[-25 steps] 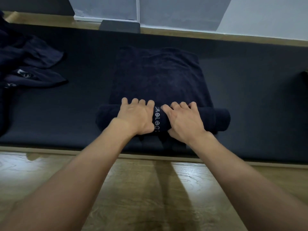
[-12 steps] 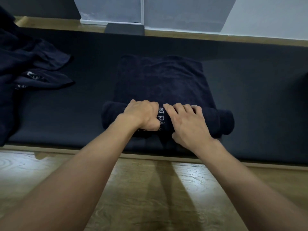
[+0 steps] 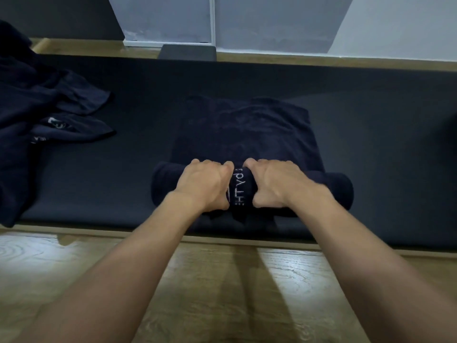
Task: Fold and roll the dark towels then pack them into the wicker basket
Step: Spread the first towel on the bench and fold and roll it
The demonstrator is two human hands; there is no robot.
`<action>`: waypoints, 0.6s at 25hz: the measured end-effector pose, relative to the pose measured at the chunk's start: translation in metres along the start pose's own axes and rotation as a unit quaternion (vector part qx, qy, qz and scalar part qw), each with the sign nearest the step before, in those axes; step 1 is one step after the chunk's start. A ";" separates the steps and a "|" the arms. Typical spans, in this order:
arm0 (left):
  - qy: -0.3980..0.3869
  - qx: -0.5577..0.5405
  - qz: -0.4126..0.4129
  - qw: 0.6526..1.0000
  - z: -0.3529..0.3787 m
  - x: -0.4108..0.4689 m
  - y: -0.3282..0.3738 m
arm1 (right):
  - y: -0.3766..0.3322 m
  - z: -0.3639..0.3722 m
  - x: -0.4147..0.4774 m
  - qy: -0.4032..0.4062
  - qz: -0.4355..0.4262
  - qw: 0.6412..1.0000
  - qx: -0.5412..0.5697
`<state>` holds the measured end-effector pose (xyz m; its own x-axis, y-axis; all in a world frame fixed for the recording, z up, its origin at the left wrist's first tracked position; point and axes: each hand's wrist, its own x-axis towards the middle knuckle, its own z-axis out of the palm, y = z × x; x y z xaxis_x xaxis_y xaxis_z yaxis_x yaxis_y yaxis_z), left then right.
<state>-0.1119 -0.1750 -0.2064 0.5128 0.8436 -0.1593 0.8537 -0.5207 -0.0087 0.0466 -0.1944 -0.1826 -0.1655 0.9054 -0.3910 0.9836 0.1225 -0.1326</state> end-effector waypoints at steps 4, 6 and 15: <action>-0.219 -0.080 -0.058 0.971 -0.023 0.033 -0.004 | -0.005 0.040 -0.019 0.153 0.001 0.977 -0.147; -0.224 -0.047 -0.110 0.967 -0.024 0.028 0.007 | -0.001 0.032 -0.009 0.161 -0.015 0.979 -0.125; -0.052 0.035 -0.004 0.998 -0.012 0.003 0.008 | 0.007 -0.001 0.007 -0.034 -0.015 0.998 0.045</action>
<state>-0.1028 -0.1753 -0.1955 0.4909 0.8316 -0.2597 0.8476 -0.5248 -0.0786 0.0526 -0.1872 -0.1852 -0.2024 0.8719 -0.4459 0.9680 0.1091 -0.2261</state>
